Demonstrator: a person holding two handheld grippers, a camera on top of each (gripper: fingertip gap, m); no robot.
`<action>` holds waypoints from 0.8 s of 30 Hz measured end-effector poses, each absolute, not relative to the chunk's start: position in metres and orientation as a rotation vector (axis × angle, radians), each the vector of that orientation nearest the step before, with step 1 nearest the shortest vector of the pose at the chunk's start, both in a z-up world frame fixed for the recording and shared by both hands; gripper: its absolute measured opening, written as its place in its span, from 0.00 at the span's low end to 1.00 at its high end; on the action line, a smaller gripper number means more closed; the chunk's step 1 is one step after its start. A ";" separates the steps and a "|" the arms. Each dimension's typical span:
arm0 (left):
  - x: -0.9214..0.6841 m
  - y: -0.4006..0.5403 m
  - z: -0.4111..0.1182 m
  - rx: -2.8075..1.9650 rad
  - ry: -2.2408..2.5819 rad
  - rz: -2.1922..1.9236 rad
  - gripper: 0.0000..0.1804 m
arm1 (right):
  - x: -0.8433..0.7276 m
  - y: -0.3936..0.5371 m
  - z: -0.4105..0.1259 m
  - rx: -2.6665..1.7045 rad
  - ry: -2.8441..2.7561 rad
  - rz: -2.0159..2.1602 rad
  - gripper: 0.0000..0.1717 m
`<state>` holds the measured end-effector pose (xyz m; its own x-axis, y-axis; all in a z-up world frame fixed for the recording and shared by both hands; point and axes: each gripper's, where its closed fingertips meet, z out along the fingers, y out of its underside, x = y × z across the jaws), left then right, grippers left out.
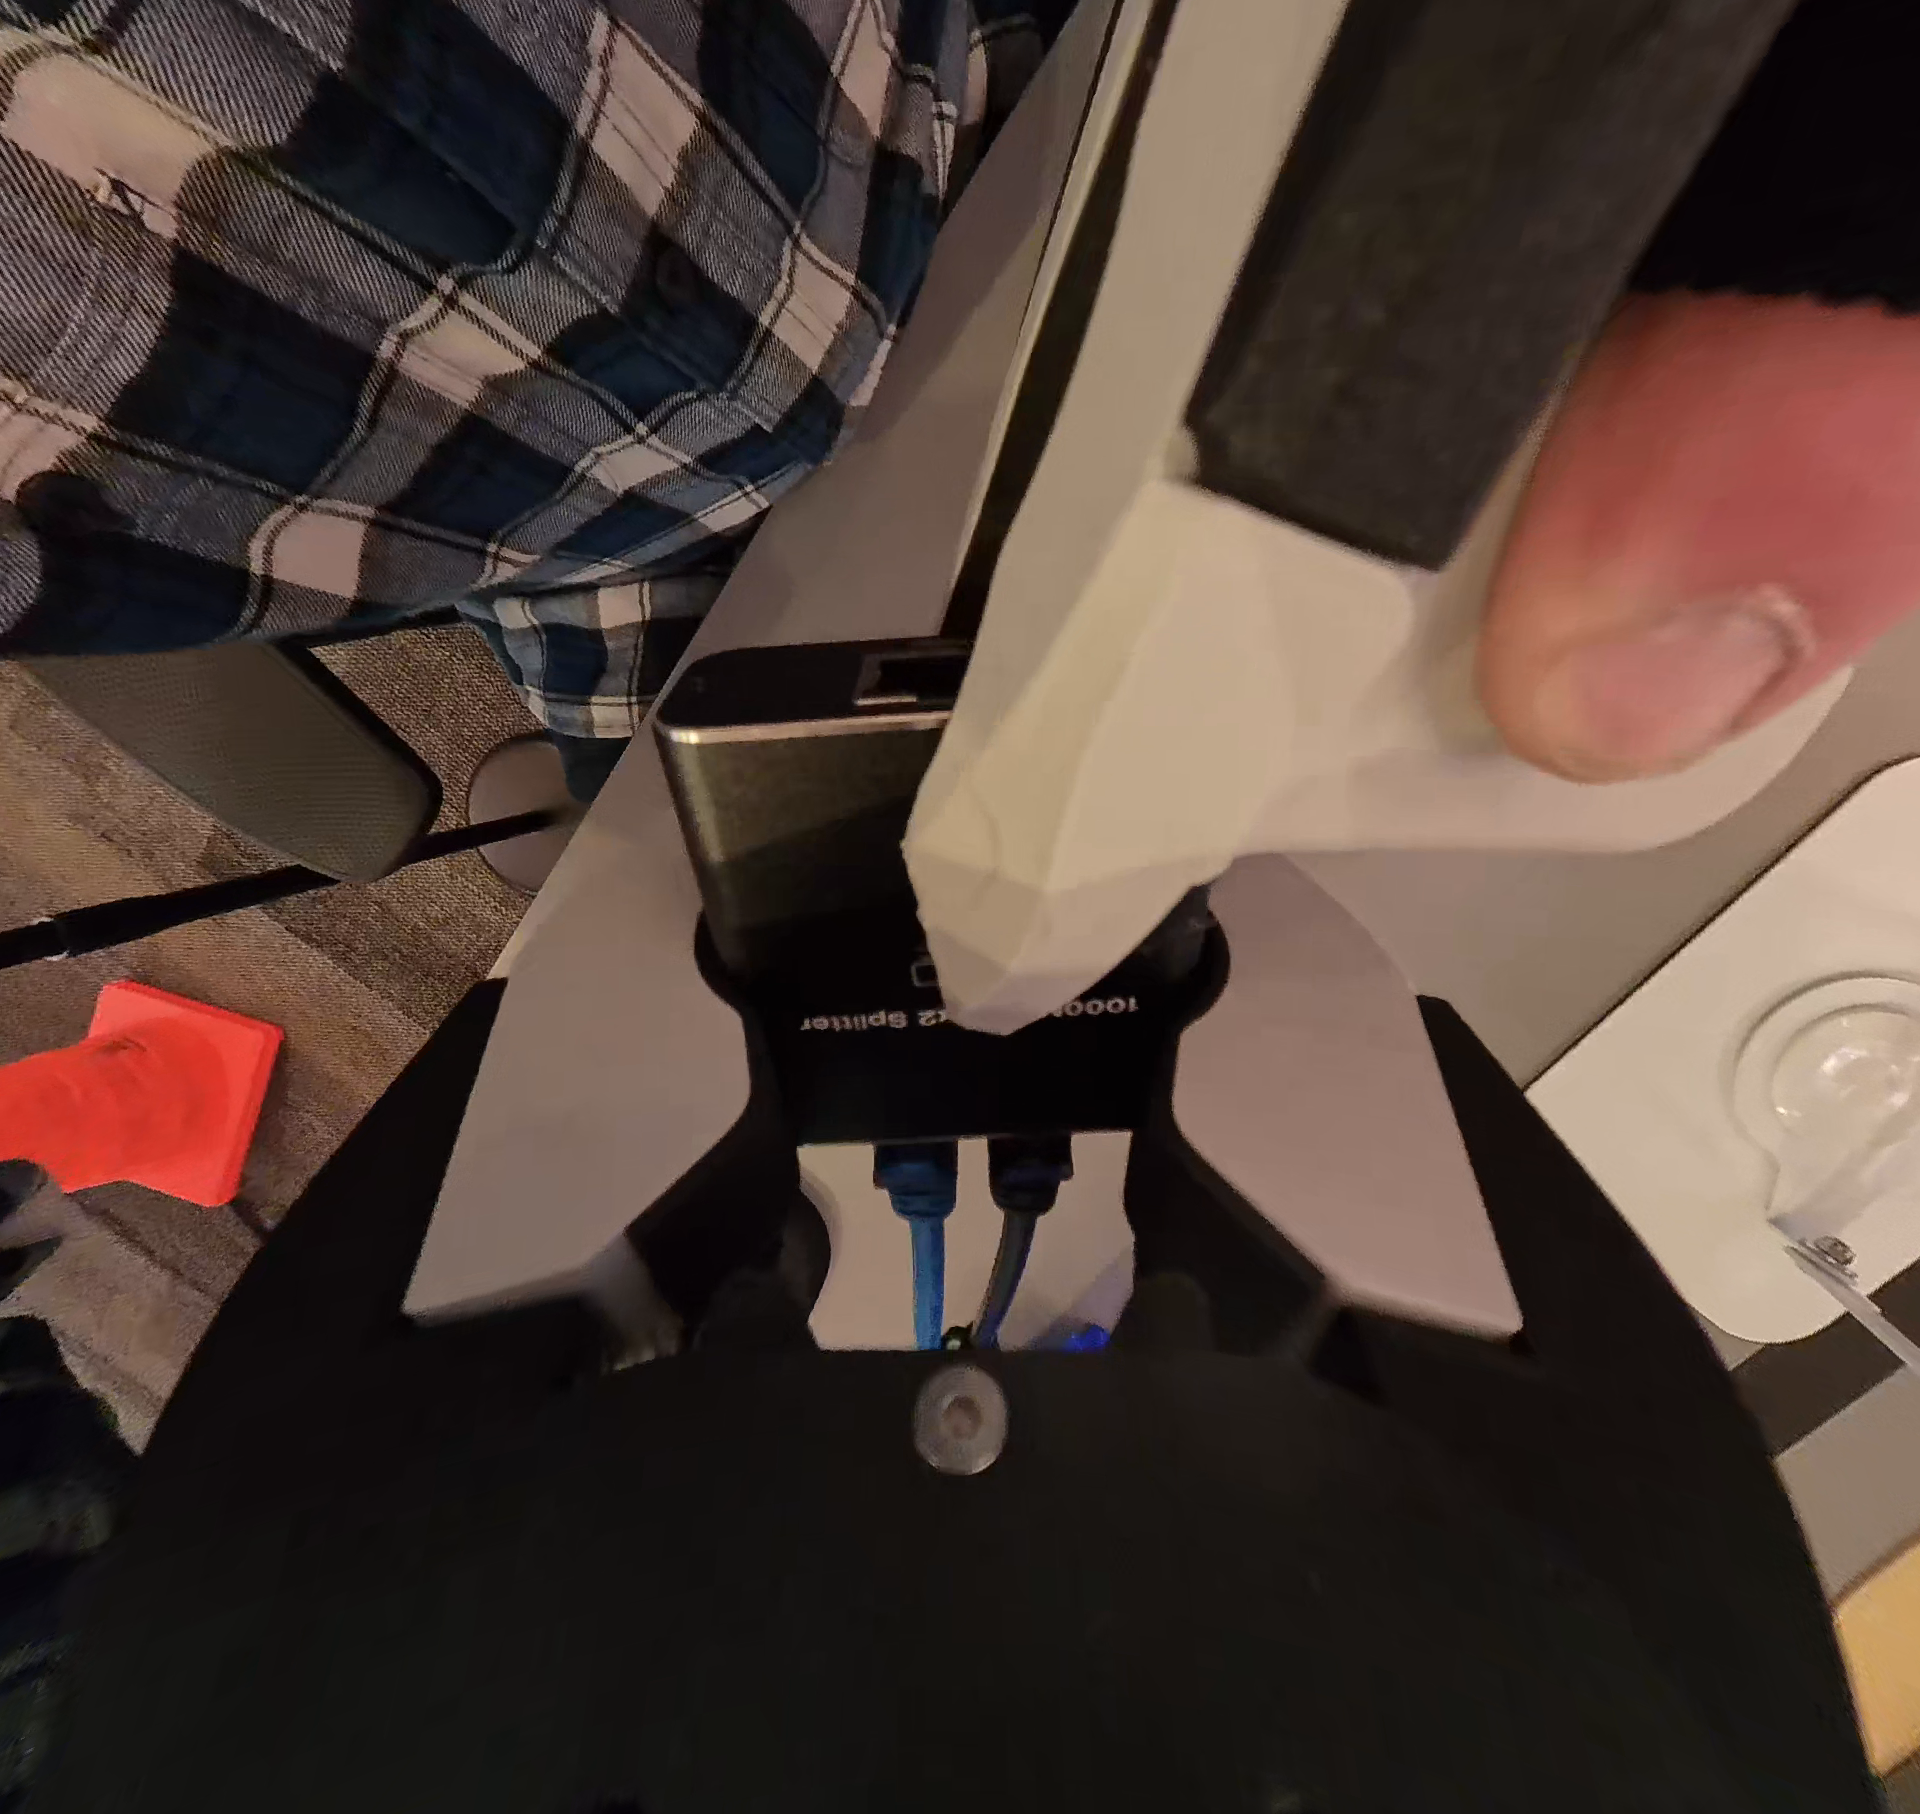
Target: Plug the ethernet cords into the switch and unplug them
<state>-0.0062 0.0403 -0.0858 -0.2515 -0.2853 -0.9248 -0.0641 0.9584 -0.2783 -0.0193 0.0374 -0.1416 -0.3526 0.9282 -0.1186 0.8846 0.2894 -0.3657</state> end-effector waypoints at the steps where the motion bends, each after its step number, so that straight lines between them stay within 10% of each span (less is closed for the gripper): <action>1: -0.006 0.041 -0.086 -0.255 1.821 -0.200 0.13 | -0.019 0.038 -0.142 -1.711 -2.426 0.560 0.47; 24: -0.003 0.042 -0.092 -0.252 1.860 -0.217 0.13 | -0.013 0.042 -0.149 -1.747 -2.438 0.600 0.45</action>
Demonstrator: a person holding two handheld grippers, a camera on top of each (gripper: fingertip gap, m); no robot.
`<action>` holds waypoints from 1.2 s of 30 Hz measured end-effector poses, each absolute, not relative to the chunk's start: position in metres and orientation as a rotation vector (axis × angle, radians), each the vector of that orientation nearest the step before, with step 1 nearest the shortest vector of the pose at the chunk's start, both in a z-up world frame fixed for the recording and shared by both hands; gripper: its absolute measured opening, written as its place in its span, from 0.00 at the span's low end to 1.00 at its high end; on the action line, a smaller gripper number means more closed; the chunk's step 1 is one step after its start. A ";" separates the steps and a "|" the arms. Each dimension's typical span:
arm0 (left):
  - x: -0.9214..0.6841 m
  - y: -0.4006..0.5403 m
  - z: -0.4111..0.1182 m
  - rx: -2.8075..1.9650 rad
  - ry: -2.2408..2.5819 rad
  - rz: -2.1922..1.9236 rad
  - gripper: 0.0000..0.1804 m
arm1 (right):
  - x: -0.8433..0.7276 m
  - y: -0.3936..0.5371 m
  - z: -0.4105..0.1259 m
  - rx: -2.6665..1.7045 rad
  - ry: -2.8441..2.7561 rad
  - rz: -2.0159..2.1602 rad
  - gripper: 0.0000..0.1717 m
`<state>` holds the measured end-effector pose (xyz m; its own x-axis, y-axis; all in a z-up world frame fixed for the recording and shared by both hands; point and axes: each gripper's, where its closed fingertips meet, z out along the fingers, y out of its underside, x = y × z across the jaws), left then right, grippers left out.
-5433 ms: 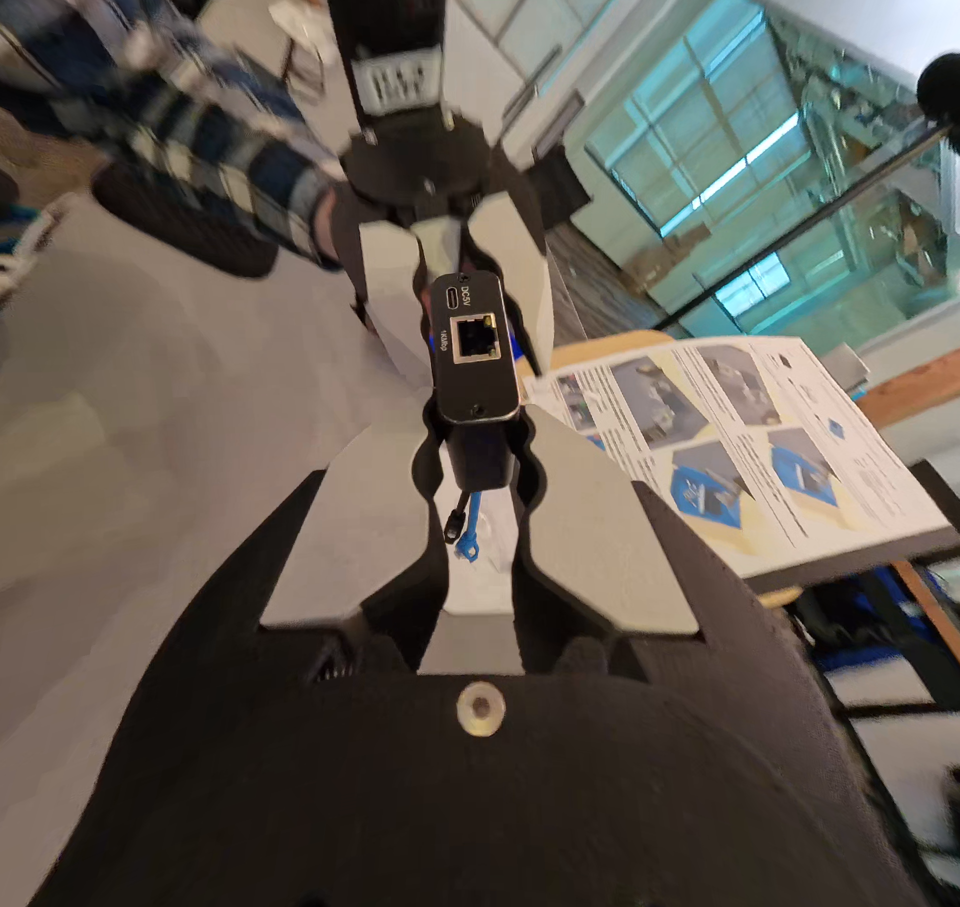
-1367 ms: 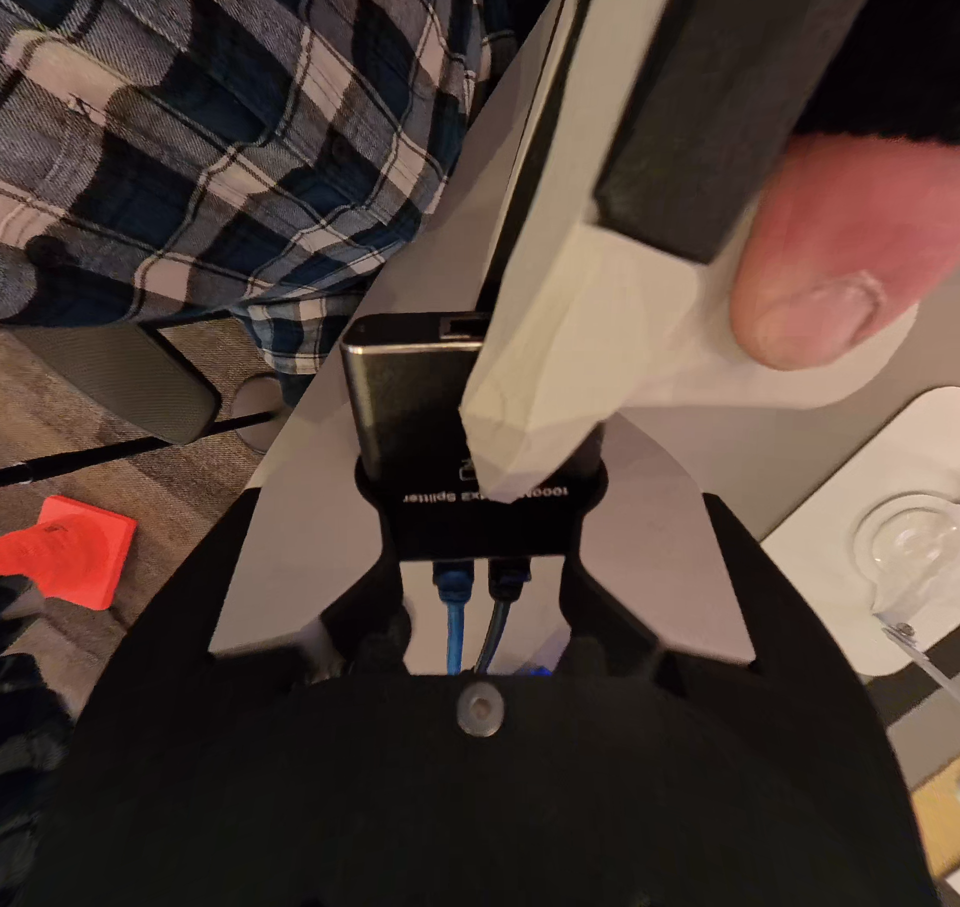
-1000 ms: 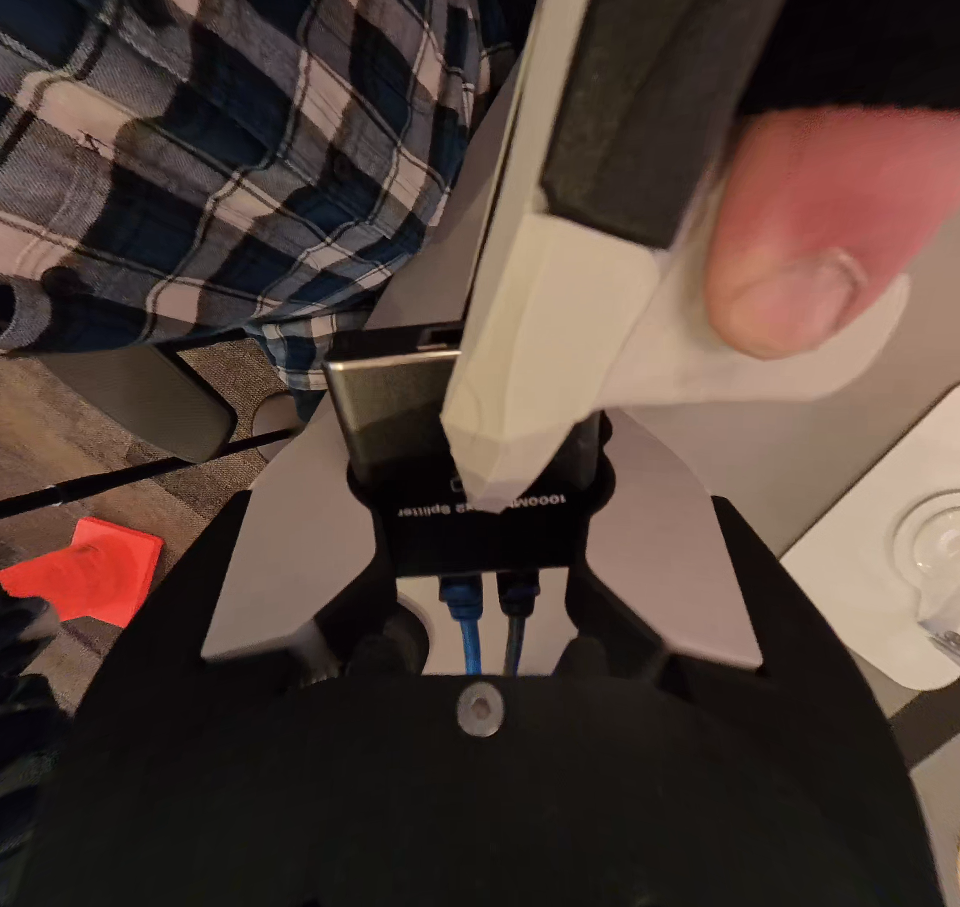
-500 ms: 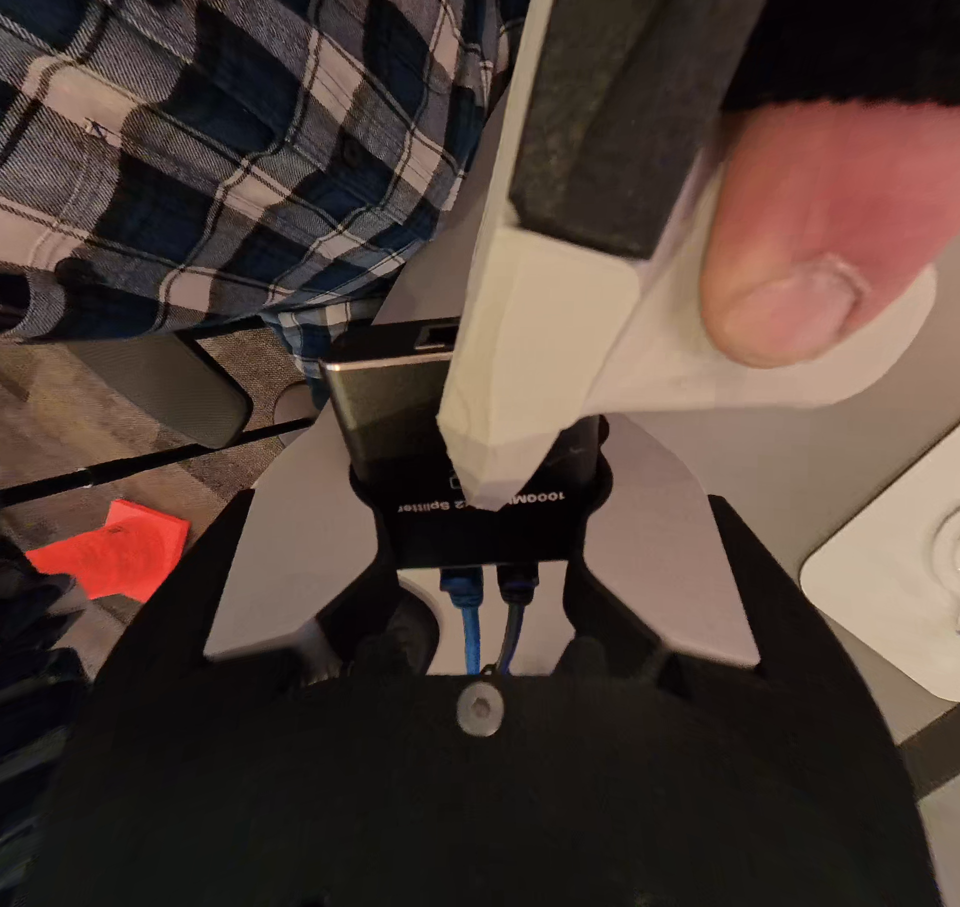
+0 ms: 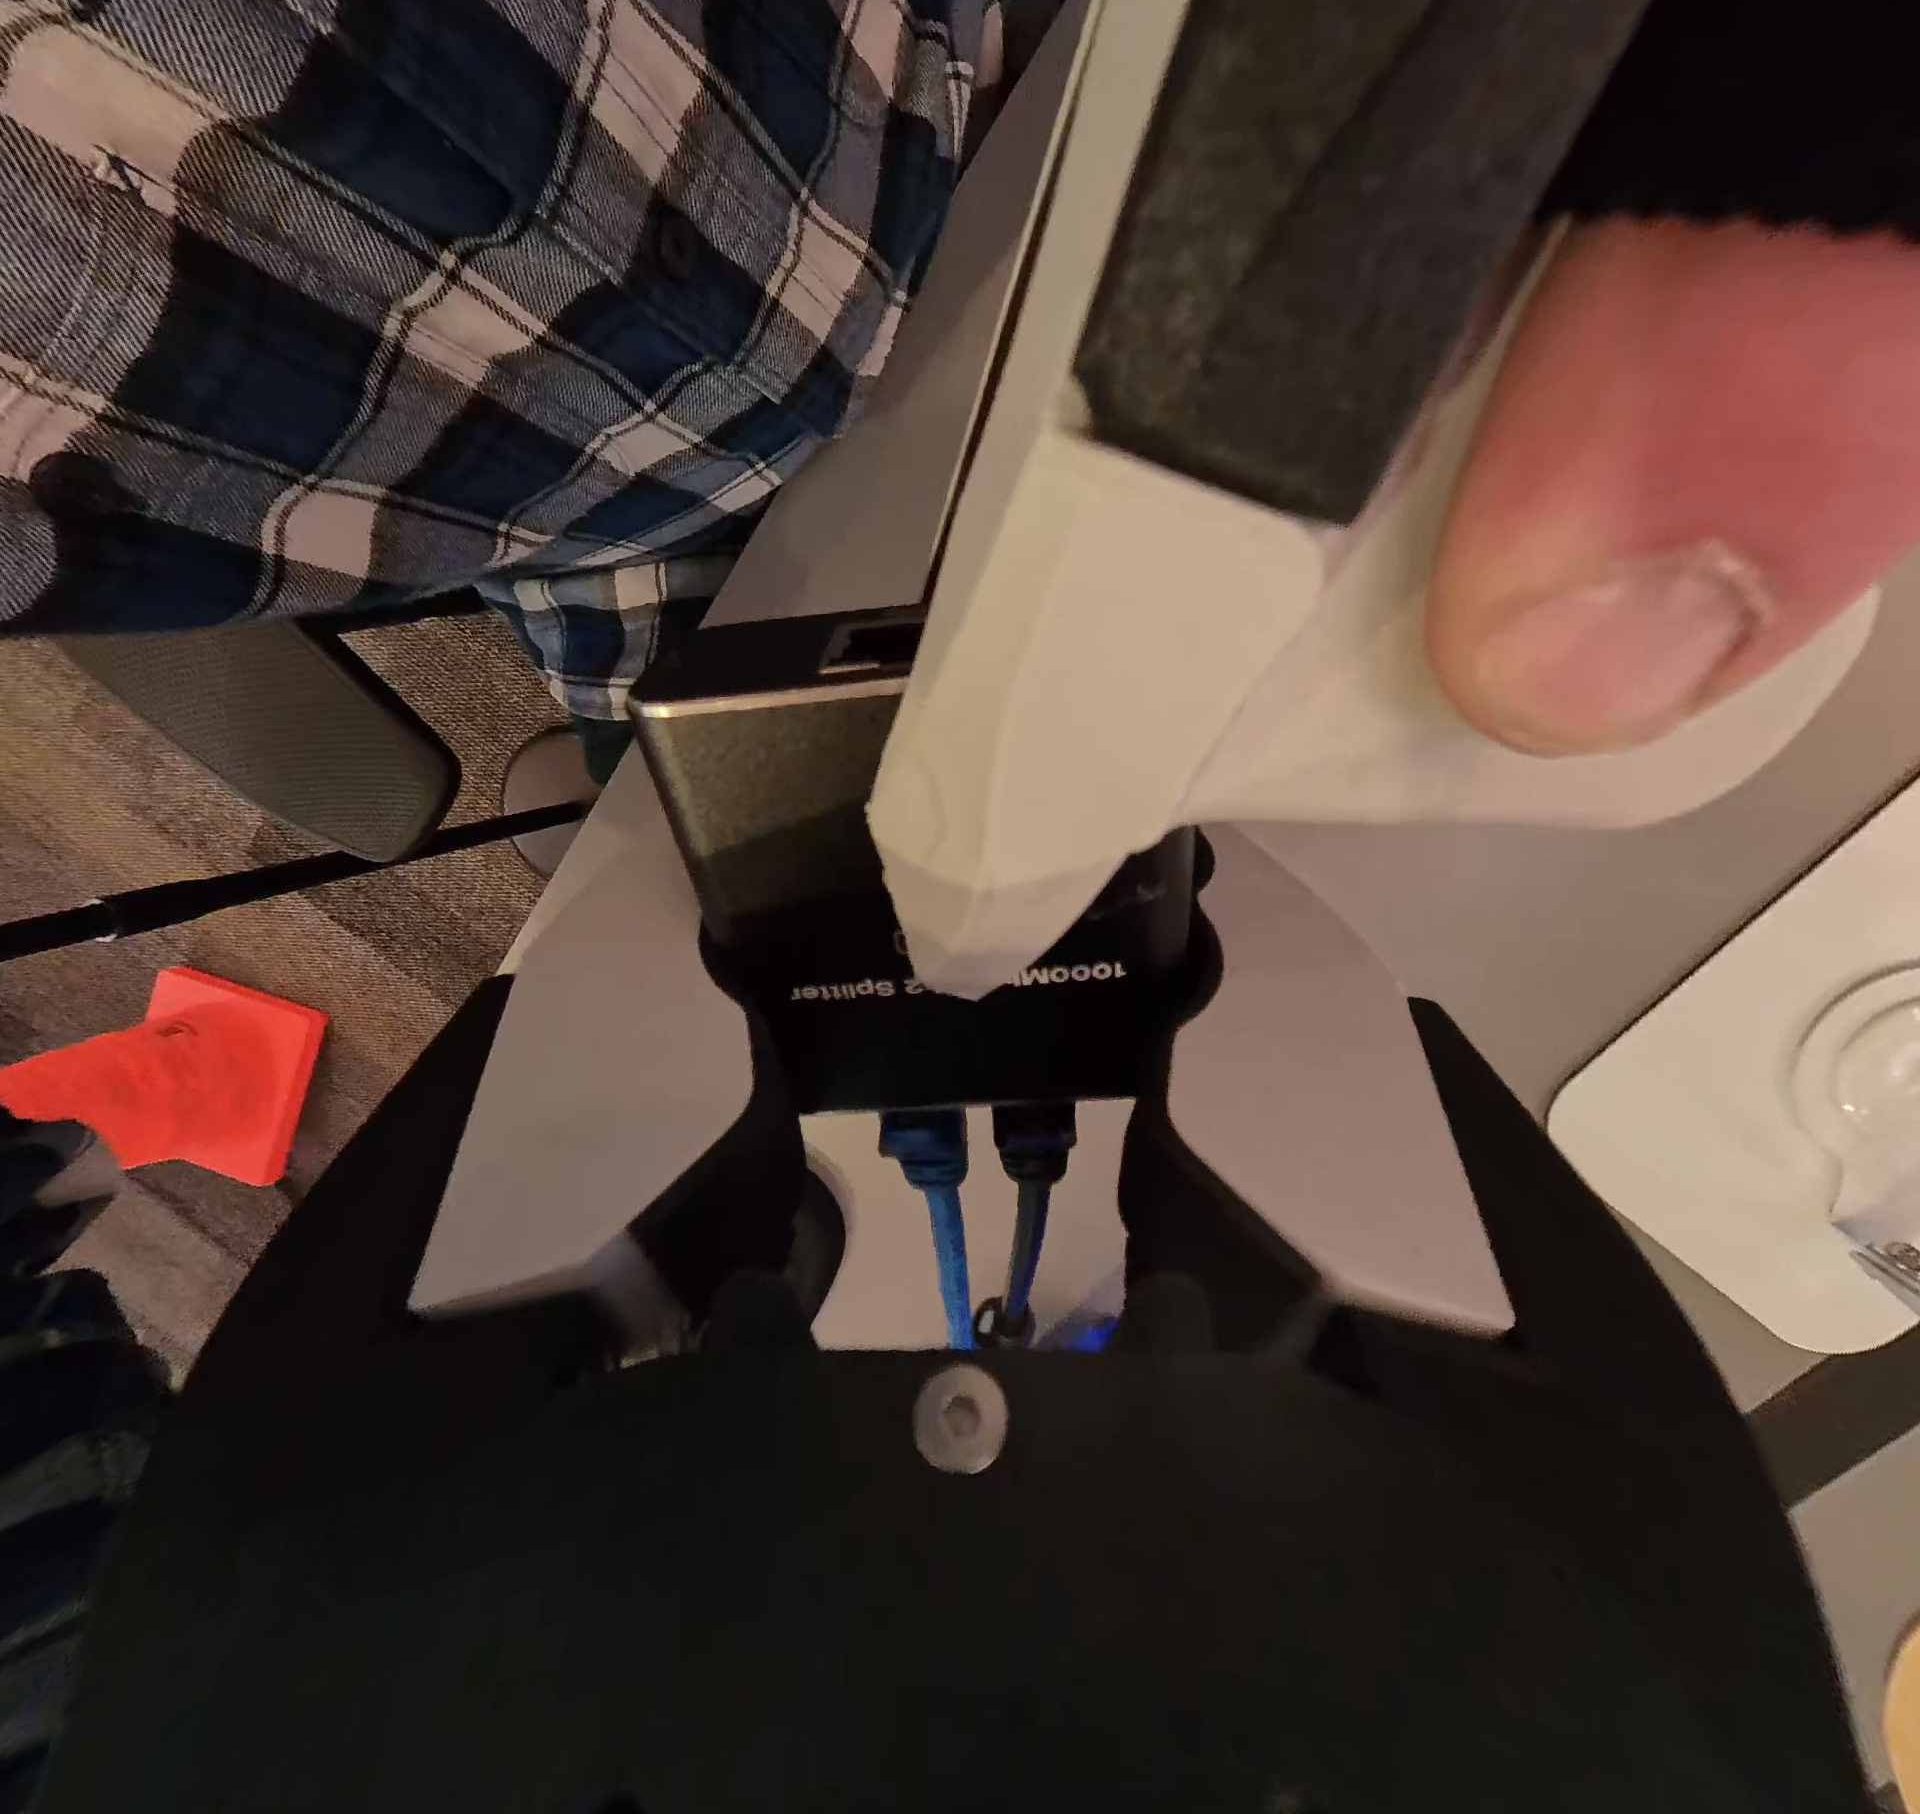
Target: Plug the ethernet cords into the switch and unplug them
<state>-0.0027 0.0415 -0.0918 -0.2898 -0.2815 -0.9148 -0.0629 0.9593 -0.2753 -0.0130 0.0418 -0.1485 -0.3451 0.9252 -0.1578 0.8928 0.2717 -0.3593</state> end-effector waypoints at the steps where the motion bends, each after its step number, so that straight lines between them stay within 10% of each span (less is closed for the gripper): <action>1: -0.002 0.043 -0.093 -0.255 1.861 -0.211 0.13 | -0.012 0.043 -0.150 -1.751 -2.440 0.586 0.48; 12: -0.030 0.074 -0.081 -0.433 1.781 -0.219 0.36 | 0.007 0.063 -0.155 -1.836 -2.348 0.542 0.45; 36: -0.350 0.354 -0.184 -1.511 1.878 0.391 0.16 | 0.008 0.067 -0.193 -1.884 -2.247 0.573 0.45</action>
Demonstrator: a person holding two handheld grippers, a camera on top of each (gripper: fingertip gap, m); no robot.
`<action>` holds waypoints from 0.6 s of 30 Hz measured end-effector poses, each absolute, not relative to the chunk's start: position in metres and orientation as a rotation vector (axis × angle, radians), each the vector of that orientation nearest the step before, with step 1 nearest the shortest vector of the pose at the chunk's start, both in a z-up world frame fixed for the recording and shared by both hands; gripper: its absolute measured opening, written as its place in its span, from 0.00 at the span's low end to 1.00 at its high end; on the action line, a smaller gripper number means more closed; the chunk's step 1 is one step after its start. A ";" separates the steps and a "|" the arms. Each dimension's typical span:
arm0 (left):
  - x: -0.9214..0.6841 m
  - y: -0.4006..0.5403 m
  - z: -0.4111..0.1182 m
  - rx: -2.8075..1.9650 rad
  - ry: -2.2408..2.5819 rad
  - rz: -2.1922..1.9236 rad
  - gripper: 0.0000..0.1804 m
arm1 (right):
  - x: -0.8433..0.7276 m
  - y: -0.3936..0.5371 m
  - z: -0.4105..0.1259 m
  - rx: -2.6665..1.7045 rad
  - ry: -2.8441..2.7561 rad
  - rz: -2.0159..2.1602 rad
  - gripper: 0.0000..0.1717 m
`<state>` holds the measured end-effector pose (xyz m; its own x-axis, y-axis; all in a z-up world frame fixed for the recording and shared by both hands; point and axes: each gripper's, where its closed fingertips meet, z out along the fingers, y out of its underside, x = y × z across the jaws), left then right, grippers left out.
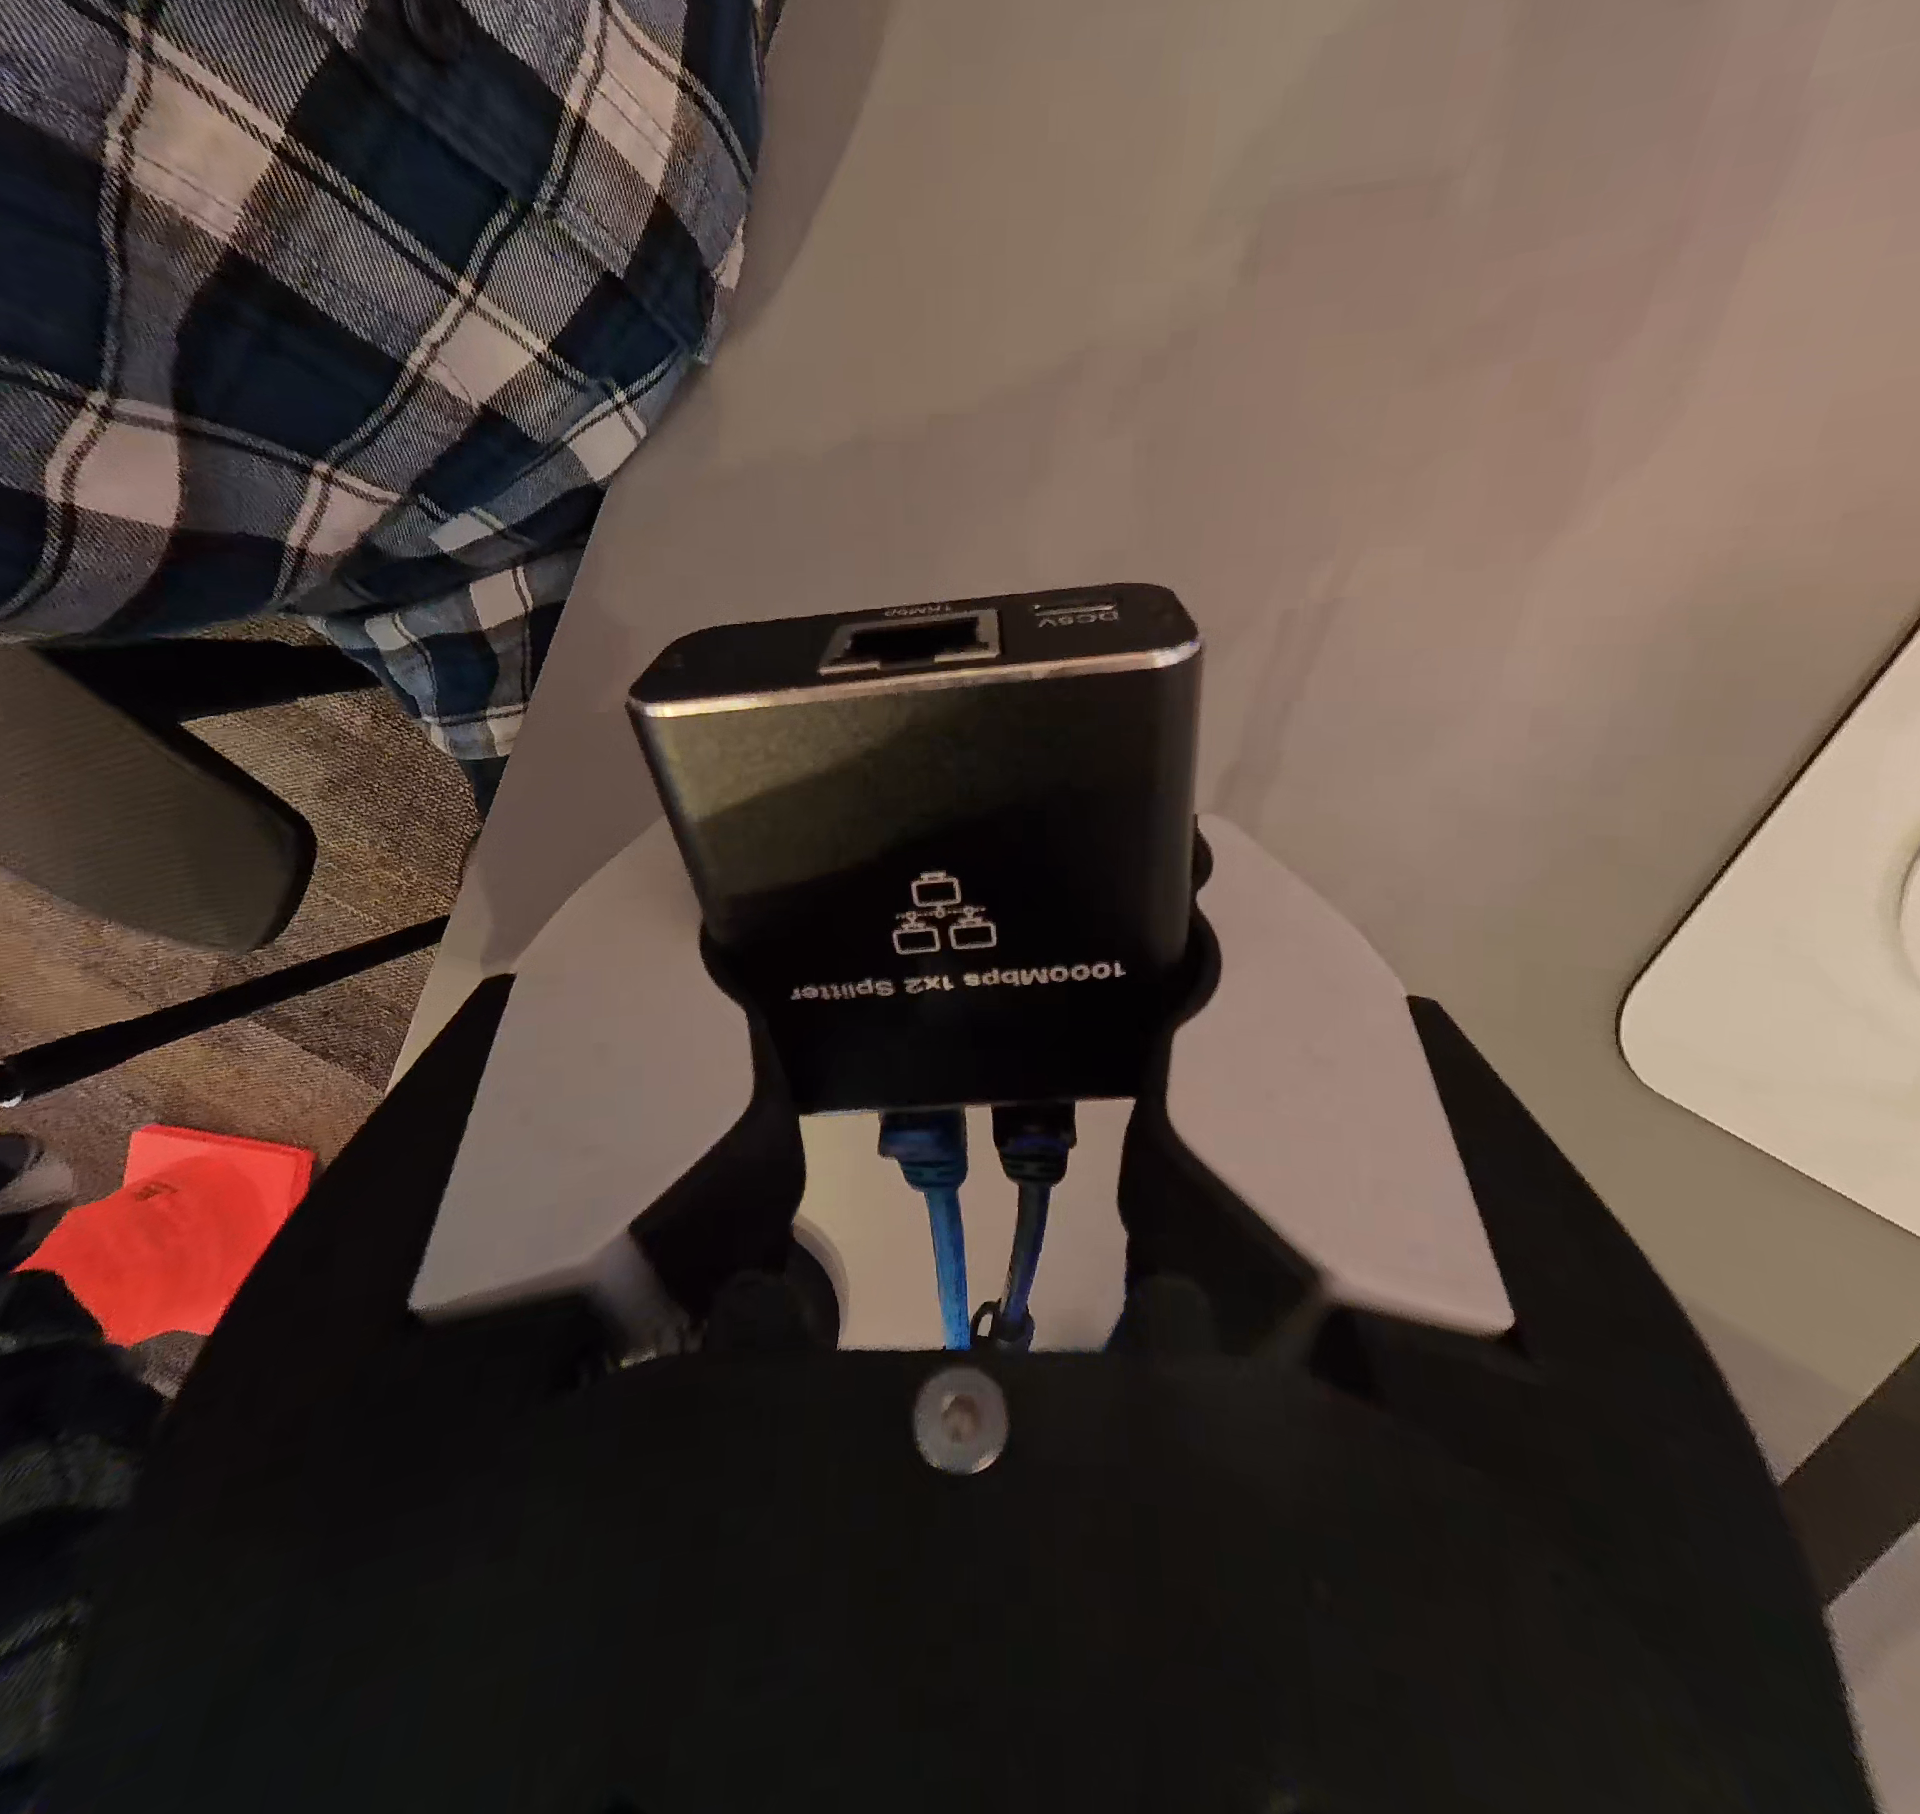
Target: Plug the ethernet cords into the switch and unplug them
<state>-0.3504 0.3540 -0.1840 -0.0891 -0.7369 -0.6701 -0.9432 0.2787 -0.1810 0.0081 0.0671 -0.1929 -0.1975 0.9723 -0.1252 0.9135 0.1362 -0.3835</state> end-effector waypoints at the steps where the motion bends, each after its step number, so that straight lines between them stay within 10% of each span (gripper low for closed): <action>1: -0.354 0.360 -0.193 -1.533 1.910 0.381 0.16 | 0.007 0.068 -0.194 -1.885 -2.243 0.578 0.45; 18: -0.377 0.407 -0.309 -1.919 2.401 0.104 0.14 | -0.008 0.089 -0.208 -1.935 -2.200 0.678 0.45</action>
